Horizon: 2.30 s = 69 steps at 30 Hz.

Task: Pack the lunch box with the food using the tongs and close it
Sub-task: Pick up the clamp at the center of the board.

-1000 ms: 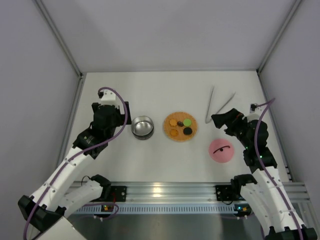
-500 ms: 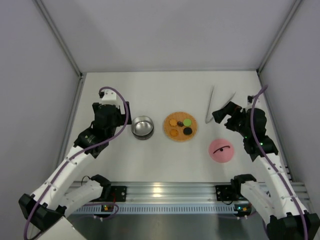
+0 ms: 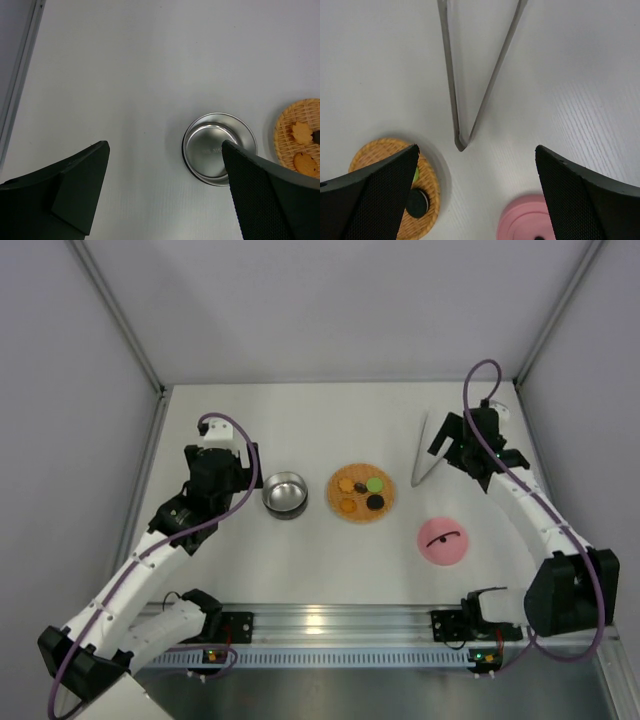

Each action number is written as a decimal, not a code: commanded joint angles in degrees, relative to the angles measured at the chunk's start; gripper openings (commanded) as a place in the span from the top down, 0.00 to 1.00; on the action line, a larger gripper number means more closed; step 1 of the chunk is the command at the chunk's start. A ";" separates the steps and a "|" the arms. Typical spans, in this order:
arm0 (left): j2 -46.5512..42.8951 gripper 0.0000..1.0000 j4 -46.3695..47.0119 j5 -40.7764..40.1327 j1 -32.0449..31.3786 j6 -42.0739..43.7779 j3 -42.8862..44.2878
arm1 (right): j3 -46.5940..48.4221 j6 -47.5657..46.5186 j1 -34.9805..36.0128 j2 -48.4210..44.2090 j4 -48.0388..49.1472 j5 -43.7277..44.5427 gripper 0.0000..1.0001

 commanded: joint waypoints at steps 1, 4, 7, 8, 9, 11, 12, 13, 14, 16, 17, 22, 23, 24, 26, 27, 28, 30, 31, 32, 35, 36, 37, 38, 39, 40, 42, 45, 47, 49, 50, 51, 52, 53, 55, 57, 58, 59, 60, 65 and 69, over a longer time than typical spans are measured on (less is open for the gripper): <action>0.07 0.01 0.80 -1.57 -0.08 0.62 2.07 | 5.10 2.80 1.79 6.62 -2.15 5.70 0.02; -0.11 0.01 0.81 -1.39 -0.08 0.53 2.07 | 7.29 5.09 3.81 11.11 -1.27 6.66 0.02; -0.11 0.01 0.80 -1.57 -0.17 0.53 1.98 | 10.45 6.50 5.48 15.85 -1.62 8.68 0.02; -0.11 0.01 0.80 -1.57 -0.17 0.53 1.98 | 11.34 6.94 5.75 17.08 -1.97 8.86 0.02; -0.11 0.01 0.80 -1.57 -0.08 0.53 1.98 | 12.13 7.47 5.83 19.44 -2.50 9.82 0.02; -0.19 0.01 0.89 -1.74 -0.17 0.53 1.98 | 13.81 8.35 6.36 21.48 -2.85 10.01 0.02; -0.37 0.01 0.81 -1.74 -0.17 0.53 1.98 | 14.25 8.70 6.45 23.05 -2.77 10.36 0.02; -0.37 0.01 0.80 -1.83 -0.17 0.53 1.98 | 15.03 9.22 6.71 23.94 -2.85 10.71 0.02; -0.46 0.01 0.89 -1.92 -0.08 0.62 1.98 | 15.48 9.49 6.71 24.73 -2.94 10.97 0.02; -0.37 0.01 0.89 -1.92 -0.08 0.71 1.89 | 16.70 10.11 6.80 27.10 -3.38 11.67 0.02; -0.46 0.01 0.89 -2.01 -0.17 0.71 1.89 | 16.97 10.37 6.80 27.81 -3.90 12.11 0.02; -0.46 0.01 0.89 -2.18 -0.17 0.71 1.89 | 17.76 10.72 6.80 30.89 -3.38 12.73 0.02; -0.46 0.01 0.89 -2.18 -0.17 0.80 1.80 | 18.03 10.64 6.80 31.33 -3.47 12.82 0.02; -0.37 0.01 0.89 -2.27 -0.17 0.71 1.80 | 18.55 10.37 6.80 32.37 -3.55 12.82 0.02; -0.28 0.01 0.98 -2.36 -0.17 0.71 1.80 | 19.17 10.20 6.80 33.61 -3.55 12.64 0.02; -0.20 0.01 0.89 -2.44 -0.08 0.71 1.80 | 19.26 10.28 6.72 34.49 -3.64 12.64 0.02; -0.19 0.01 0.89 -2.53 -0.17 0.80 1.80 | 19.26 10.20 6.71 34.84 -3.03 12.64 0.02; -0.19 0.01 1.07 -2.71 -0.08 0.88 1.72 | 19.35 10.02 6.71 35.72 -2.42 12.73 0.02; -0.11 0.01 0.98 -2.71 -0.08 0.88 1.71 | 19.35 10.02 6.71 36.07 -2.41 12.73 0.02; 0.07 0.01 0.98 -2.80 -0.17 0.88 1.71 | 19.52 10.11 6.63 36.34 -2.33 12.91 0.03; 0.07 0.01 1.07 -2.89 -0.17 0.97 1.71 | 19.44 10.02 6.28 37.22 -1.62 13.00 0.03; 0.07 0.01 0.98 -2.89 -0.08 0.89 1.71 | 19.26 10.02 6.10 37.31 -1.27 12.82 0.04; 0.07 0.01 0.98 -2.97 -0.17 0.88 1.71 | 19.26 9.76 5.93 37.31 -0.92 12.65 0.04; 0.16 0.01 0.98 -2.97 -0.17 0.88 1.71 | 19.26 9.58 5.84 37.66 -0.40 12.38 0.04; 0.16 0.01 0.98 -2.97 -0.17 0.97 1.71 | 19.43 9.41 5.66 37.75 -0.39 12.38 0.05; 0.24 0.01 1.07 -3.06 -0.17 0.89 1.71 | 19.44 9.23 5.49 37.92 -0.30 12.29 0.05; 0.24 0.01 0.98 -3.15 -0.08 1.06 1.63 | 19.26 8.88 5.13 38.10 -0.04 11.94 0.06; 0.24 0.01 0.98 -3.32 -0.17 0.97 1.63 | 17.69 8.70 4.17 37.84 1.18 10.81 0.09; 0.33 0.01 1.07 -3.32 -0.08 1.06 1.63 | 16.89 8.53 3.46 37.75 2.06 10.10 0.11; 0.51 0.01 1.07 -3.41 -0.17 1.06 1.63 | 16.27 7.91 2.85 37.92 2.94 9.22 0.13; 0.60 0.01 1.07 -3.33 -0.08 1.06 1.63 | 16.10 7.56 2.67 38.01 3.30 8.96 0.14; 0.60 0.01 1.07 -3.41 -0.17 1.06 1.54 | 15.57 7.04 2.32 38.01 4.08 8.60 0.15; 0.60 0.01 1.07 -3.41 -0.08 1.06 1.54 | 15.39 6.77 2.15 37.84 4.44 8.34 0.16; 0.68 0.01 1.07 -3.41 -0.08 1.06 1.54 | 15.13 6.07 2.06 37.75 4.70 8.16 0.18; 0.68 0.01 1.16 -3.59 -0.17 1.06 1.63 | 15.04 5.37 1.97 37.83 5.40 7.90 0.20; 0.77 0.01 1.07 -3.76 -0.17 1.15 1.54 | 14.95 4.66 1.97 38.10 5.58 7.64 0.24; 0.86 0.01 1.07 -3.85 -0.17 1.15 1.54 | 14.87 4.57 1.97 38.10 5.58 7.55 0.25; 0.86 0.01 1.07 -3.85 -0.17 1.15 1.54 | 14.52 4.48 1.97 38.19 5.58 7.55 0.28; 0.95 0.01 1.07 -3.94 -0.17 1.24 1.54 | 14.34 4.31 1.97 38.19 5.67 7.46 0.30; 1.12 0.01 1.07 -4.03 -0.08 1.24 1.54 | 13.20 3.08 1.88 37.48 6.64 7.37 0.40; 1.12 0.01 1.07 -4.12 -0.17 1.24 1.54 | 12.41 1.94 1.88 36.61 6.64 7.55 0.49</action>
